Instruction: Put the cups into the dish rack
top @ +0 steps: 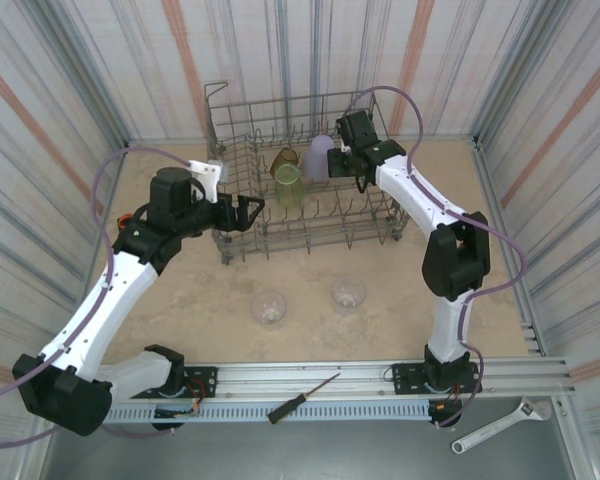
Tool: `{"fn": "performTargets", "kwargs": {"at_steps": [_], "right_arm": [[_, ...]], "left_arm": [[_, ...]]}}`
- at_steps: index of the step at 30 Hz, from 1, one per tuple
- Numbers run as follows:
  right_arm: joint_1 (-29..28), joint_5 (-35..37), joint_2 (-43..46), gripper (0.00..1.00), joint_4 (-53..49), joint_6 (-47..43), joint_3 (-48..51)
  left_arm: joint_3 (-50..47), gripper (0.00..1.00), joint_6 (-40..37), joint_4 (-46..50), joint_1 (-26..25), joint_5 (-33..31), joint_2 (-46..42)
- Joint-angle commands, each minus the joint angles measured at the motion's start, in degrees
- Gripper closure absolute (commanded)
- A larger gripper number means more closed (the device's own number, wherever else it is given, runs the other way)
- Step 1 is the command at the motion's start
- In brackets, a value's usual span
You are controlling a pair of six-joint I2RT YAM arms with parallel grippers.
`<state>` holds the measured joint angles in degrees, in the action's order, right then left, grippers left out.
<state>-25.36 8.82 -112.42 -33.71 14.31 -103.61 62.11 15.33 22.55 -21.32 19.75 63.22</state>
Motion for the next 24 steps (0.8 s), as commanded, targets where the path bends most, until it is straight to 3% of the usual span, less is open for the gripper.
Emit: {"fn": "performTargets", "kwargs": {"at_steps": [1,13,24], "right_arm": [[0.5,0.0,-2.4,0.48,-1.0,-1.3,-2.0],[0.6,-0.4,-6.9,0.44,-1.6,-1.8,-3.4],[0.6,-1.0,-6.7,0.18,-2.6,-0.8,-3.4]], "left_arm": [[-0.8,0.01,-1.0,1.5,0.5,-1.1,-2.1],[-3.3,0.01,1.7,2.3,0.5,-1.5,-4.0],[-5.9,0.01,4.6,4.1,0.5,-1.4,-6.7]]}}
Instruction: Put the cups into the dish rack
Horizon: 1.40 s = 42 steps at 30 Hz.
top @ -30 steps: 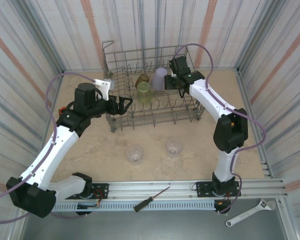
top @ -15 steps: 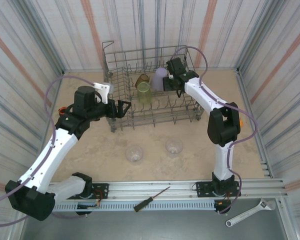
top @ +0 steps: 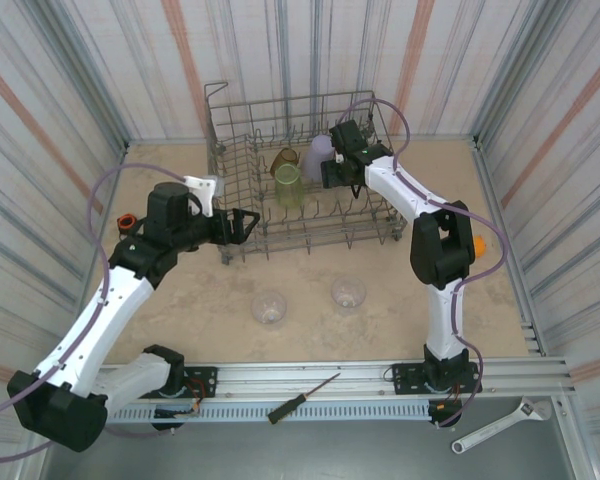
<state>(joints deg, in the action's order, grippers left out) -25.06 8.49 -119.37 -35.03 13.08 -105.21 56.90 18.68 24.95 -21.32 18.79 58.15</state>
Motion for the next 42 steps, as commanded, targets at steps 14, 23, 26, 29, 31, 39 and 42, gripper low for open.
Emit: {"fn": "performTargets", "kwargs": {"at_steps": [14,23,26,29,31,39,42], "right_arm": [[0.3,-3.2,7.3,0.07,-0.6,2.5,2.0],[0.4,-4.9,14.7,0.01,0.9,4.7,8.7],[0.3,-5.4,17.5,0.01,1.4,5.5,11.3],[0.3,-5.5,20.6,0.01,1.8,6.4,13.9],[0.3,-5.8,22.9,0.01,2.4,7.2,15.9],[0.0,-7.2,30.4,0.01,3.8,9.5,22.3],[-0.2,-7.2,32.6,0.01,3.9,10.0,24.5]], "left_arm": [[-2.4,0.01,3.8,4.1,-1.6,-1.9,-4.9],[-3.1,0.01,4.9,4.9,-2.5,-1.6,-7.0],[-3.5,0.01,5.3,5.5,-2.8,-1.6,-7.8],[-4.0,0.01,6.2,6.1,-3.2,-1.8,-8.6],[-4.5,0.01,7.0,6.2,-3.6,-2.0,-9.3],[-7.1,0.01,11.5,6.1,-8.2,-6.4,-10.9],[-8.0,0.01,12.9,6.3,-9.9,-8.0,-11.0]]}}
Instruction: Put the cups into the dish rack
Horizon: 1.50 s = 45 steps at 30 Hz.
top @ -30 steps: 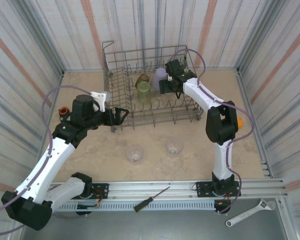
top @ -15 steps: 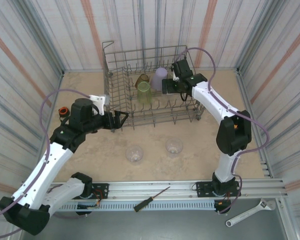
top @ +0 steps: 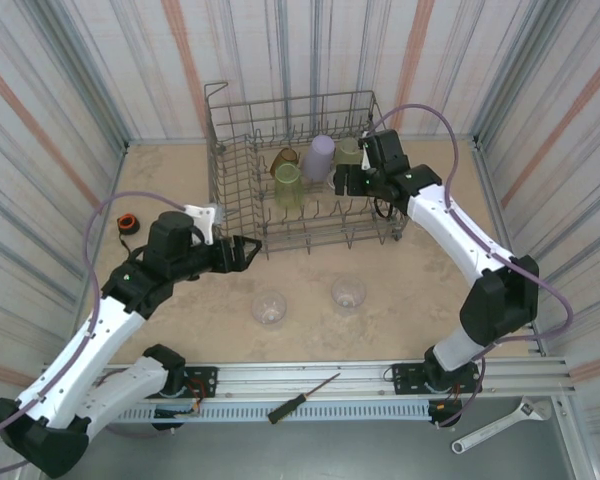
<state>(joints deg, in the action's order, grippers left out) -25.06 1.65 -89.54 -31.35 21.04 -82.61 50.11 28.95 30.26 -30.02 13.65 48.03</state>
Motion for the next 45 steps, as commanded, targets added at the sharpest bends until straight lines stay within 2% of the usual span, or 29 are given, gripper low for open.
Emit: {"fn": "performTargets", "kwargs": {"at_steps": [1,7,16,24,27,36,39,45], "right_arm": [[-0.2,-0.4,3.6,0.01,0.4,2.2,2.7],[-0.4,-0.2,6.9,0.01,0.8,3.0,6.9],[-0.6,0.4,10.3,0.01,1.3,4.0,11.8],[0.1,0.8,13.2,0.01,1.6,4.0,15.2],[0.9,0.6,14.5,0.01,1.6,4.0,16.4],[4.3,-0.8,19.3,0.01,2.1,3.7,20.3],[5.5,-1.4,20.5,0.01,2.3,3.4,21.5],[7.2,-2.2,21.3,0.01,2.4,3.0,22.8]], "left_arm": [[-1.6,0.02,3.3,1.1,-1.4,-2.9,-0.8],[-3.1,0.04,6.3,1.4,-4.4,-4.7,-1.0],[-3.5,0.05,10.6,1.9,-13.0,-10.9,1.3],[-1.7,0.07,14.2,2.4,-21.4,-15.1,10.0],[-0.4,0.12,15.1,2.3,-23.8,-15.8,14.2],[3.7,0.18,17.2,4.7,-26.5,-16.9,23.3],[5.9,0.19,16.7,9.0,-26.5,-19.0,26.0],[7.9,0.22,17.7,12.4,-27.0,-19.0,28.0]]}}
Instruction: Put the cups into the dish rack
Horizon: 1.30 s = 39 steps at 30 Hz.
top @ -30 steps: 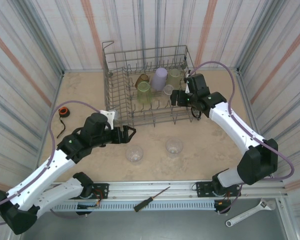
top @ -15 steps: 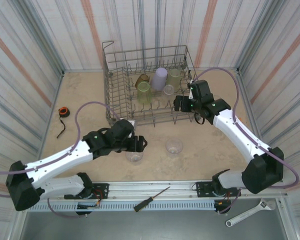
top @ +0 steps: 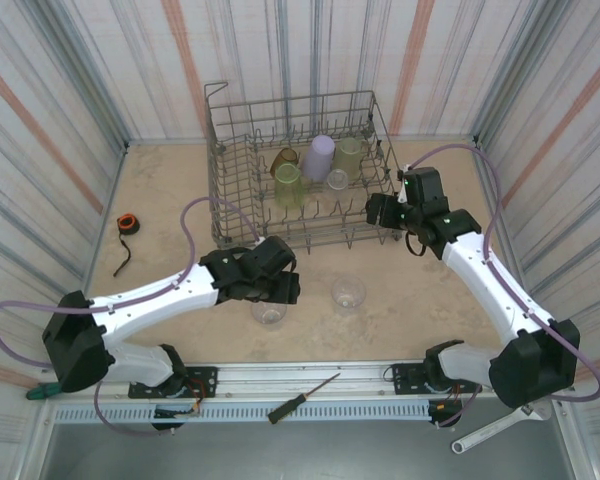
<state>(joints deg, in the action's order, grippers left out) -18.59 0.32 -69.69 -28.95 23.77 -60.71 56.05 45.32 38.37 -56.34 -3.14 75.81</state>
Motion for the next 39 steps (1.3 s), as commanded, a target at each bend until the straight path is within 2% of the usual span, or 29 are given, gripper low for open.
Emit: {"fn": "performTargets", "kwargs": {"at_steps": [1,11,23,31,39], "right_arm": [[0.8,-0.8,1.7,0.01,0.1,0.2,1.1],[2.6,-2.7,1.7,0.01,1.3,-0.2,2.6],[3.2,-3.7,2.0,0.01,1.7,-0.2,3.9],[3.9,-4.1,2.4,0.01,1.3,-0.5,4.3],[4.4,-4.7,2.3,0.01,0.4,-0.9,3.1]], "left_arm": [[2.1,0.22,1.6,5.0,-0.8,-2.8,0.2],[5.5,0.22,3.8,7.6,-2.4,-4.6,1.4],[6.8,0.37,4.8,8.8,-5.7,-4.0,9.7],[7.2,0.63,3.8,8.2,-5.7,-5.2,12.4],[7.8,0.99,4.5,8.2,-5.7,-5.7,13.9]]}}
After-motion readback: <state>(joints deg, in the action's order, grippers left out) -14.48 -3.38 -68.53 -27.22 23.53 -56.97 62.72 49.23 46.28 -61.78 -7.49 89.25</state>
